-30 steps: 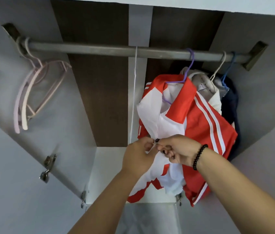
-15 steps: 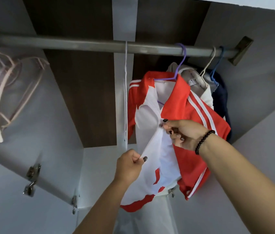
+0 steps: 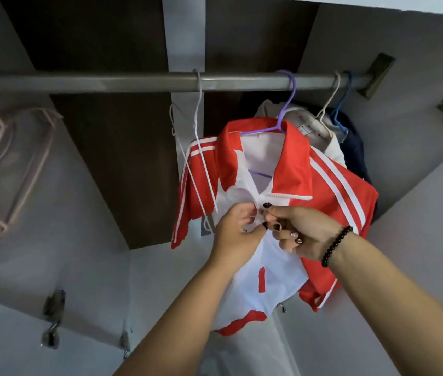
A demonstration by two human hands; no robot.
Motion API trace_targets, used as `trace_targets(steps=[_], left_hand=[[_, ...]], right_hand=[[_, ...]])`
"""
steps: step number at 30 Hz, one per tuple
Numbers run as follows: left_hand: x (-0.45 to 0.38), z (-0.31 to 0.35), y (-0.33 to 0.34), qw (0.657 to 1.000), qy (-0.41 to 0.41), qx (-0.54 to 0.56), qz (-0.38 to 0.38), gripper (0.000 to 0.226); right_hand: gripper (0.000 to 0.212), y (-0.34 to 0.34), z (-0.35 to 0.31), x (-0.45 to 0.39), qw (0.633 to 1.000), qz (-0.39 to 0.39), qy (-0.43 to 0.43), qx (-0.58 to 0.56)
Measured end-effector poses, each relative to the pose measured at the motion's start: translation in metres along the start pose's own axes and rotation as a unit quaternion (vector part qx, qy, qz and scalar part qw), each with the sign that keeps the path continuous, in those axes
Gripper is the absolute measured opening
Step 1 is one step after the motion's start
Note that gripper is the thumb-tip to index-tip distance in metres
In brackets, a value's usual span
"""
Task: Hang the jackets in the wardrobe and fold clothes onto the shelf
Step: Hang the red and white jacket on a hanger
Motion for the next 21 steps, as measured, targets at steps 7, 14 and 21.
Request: trace_targets(steps=[7, 14, 21], left_hand=[[-0.016, -0.008, -0.027, 0.977, 0.042, -0.205, 0.031, 0.028], [-0.027, -0.039, -0.056, 0.981, -0.037, -0.184, 0.056, 0.023], [-0.059, -0.020, -0.052, 0.990, -0.066, -0.111, 0.061, 0.019]], right_hand=[[0.028, -0.002, -0.017, -0.005, 0.996, 0.065, -0.047, 0.025], [0.028, 0.022, 0.008, -0.031, 0.998, 0.050, 0.000, 0.035], [0.032, 0.006, -0.030, -0.029, 0.988, 0.009, -0.042, 0.151]])
Point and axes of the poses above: each hand's wrist, its own x-axis away from the middle knuckle, its own y-axis out of the palm, z = x × y, the point moved 8 cm from there along -x, towards the middle knuckle, and after that the axes turned 4 degrees about x, right-handed, at the moved point
